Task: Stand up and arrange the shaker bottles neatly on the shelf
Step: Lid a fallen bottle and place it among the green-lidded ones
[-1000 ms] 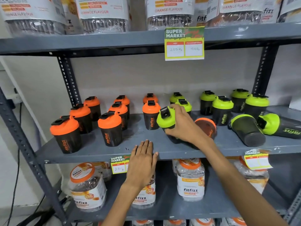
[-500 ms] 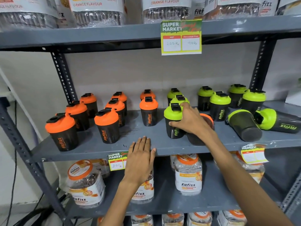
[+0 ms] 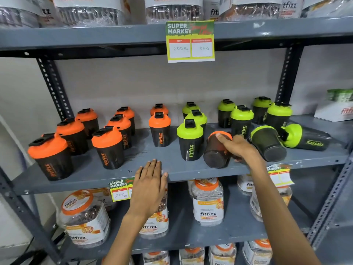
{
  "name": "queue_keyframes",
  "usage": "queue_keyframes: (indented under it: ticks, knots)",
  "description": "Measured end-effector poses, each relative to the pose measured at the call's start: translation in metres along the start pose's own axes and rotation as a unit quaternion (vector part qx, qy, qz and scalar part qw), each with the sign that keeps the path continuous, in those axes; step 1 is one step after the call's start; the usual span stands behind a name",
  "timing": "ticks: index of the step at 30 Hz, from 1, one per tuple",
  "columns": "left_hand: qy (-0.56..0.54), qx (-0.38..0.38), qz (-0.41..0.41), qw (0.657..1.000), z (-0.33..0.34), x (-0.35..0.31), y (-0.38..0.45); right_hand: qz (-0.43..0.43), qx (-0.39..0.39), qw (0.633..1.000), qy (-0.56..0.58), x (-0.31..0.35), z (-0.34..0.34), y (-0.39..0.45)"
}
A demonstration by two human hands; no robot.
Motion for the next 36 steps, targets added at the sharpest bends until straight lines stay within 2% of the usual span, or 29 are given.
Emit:
queue_keyframes:
  ticks: [4, 10, 14, 19, 23, 26, 36]
  knots:
    - [-0.008, 0.001, -0.002, 1.000, -0.001, 0.000, -0.001, -0.006, 0.051, 0.989, 0.137, -0.003, 0.014, 0.000]
    - [-0.009, 0.014, 0.003, 1.000, -0.001, 0.000, -0.001, -0.028, 0.045, 0.969, 0.243, -0.007, 0.013, -0.014]
    - [0.004, 0.016, 0.012, 1.000, -0.006, -0.001, -0.001, -0.068, 0.014, 0.971, 0.230, -0.008, 0.011, -0.039]
    - [0.016, 0.024, 0.012, 1.000, -0.010, 0.011, -0.005, -0.137, -0.078, 0.976, 0.151, 0.008, 0.009, -0.085]
    - [0.010, 0.016, 0.005, 1.000, -0.019, 0.043, -0.012, -0.208, -0.108, 0.958, 0.165, 0.047, 0.028, -0.122]
    - [0.008, 0.015, 0.000, 1.000, -0.021, 0.064, -0.017, -0.253, -0.133, 0.950, 0.128, 0.087, 0.053, -0.140]
    - [-0.007, 0.013, 0.014, 1.000, -0.013, 0.075, -0.019, -0.309, -0.203, 0.925, 0.089, 0.166, 0.144, -0.106]
Point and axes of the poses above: each hand's wrist, its own y-axis towards the middle knuckle, its own z-axis out of the palm, x = y × z, the point moved 10 cm from there along y, towards the middle knuckle, and after that the axes turned 11 degrees about x, right-handed, at the moved point
